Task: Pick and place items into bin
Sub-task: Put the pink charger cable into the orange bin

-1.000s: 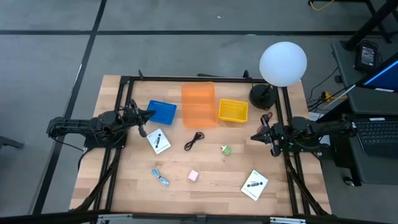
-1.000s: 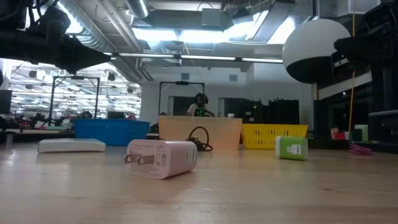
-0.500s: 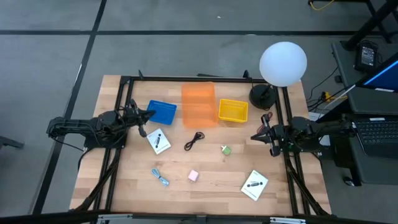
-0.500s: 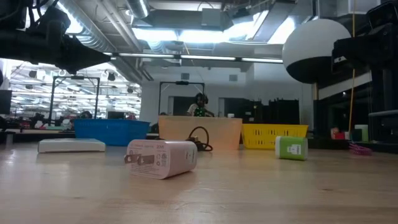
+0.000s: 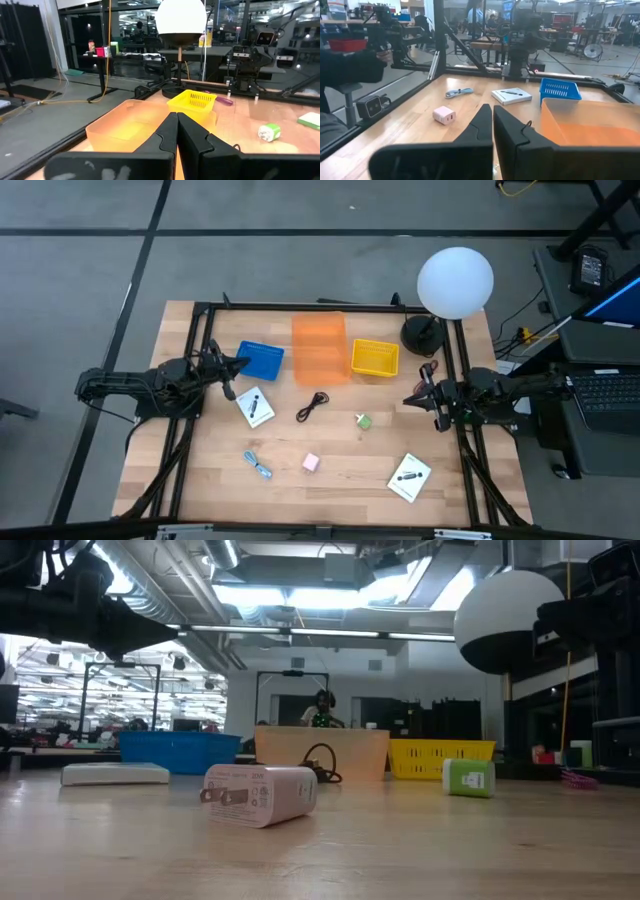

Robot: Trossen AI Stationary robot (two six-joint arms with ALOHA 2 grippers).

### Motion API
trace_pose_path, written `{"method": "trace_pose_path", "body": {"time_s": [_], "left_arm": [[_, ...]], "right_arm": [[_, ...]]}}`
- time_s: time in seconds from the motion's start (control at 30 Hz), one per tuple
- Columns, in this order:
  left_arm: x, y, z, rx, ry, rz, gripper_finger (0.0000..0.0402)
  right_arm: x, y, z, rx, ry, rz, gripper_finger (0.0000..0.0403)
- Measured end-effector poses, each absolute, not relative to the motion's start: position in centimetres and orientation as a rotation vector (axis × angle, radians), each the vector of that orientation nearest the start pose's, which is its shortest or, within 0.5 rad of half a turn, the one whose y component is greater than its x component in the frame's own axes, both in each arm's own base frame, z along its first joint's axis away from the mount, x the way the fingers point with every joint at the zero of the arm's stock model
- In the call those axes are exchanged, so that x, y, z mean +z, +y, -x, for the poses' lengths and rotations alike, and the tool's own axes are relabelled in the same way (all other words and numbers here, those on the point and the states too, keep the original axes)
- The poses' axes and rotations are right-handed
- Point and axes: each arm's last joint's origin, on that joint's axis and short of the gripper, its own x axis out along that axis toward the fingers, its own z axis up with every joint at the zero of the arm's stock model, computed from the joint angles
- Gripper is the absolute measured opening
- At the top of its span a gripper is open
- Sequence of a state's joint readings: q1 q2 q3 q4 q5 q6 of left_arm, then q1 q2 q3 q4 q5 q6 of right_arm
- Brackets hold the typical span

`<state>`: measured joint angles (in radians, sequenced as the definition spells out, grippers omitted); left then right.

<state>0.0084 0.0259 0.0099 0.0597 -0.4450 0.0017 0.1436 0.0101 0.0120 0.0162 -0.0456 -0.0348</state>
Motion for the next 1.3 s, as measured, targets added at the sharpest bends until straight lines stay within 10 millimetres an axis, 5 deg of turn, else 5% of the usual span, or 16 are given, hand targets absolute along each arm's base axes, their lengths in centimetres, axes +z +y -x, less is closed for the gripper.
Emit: {"method": "trace_pose_path", "body": {"time_s": [0.27,1.0,1.3], "left_arm": [[17.0,1.0,-9.7,0.314,-0.033,-0.019,0.0003],[17.0,1.0,-9.7,0.346,-0.037,-0.018,0.0003],[17.8,0.9,-9.7,0.288,-0.099,-0.020,0.0003]], "right_arm": [[16.8,1.5,-9.6,0.189,-0.021,0.028,0.0000],[18.0,1.5,-9.6,0.183,-0.137,0.021,0.0000],[18.0,1.0,-9.6,0.005,-0.139,-0.037,0.0000]]}}
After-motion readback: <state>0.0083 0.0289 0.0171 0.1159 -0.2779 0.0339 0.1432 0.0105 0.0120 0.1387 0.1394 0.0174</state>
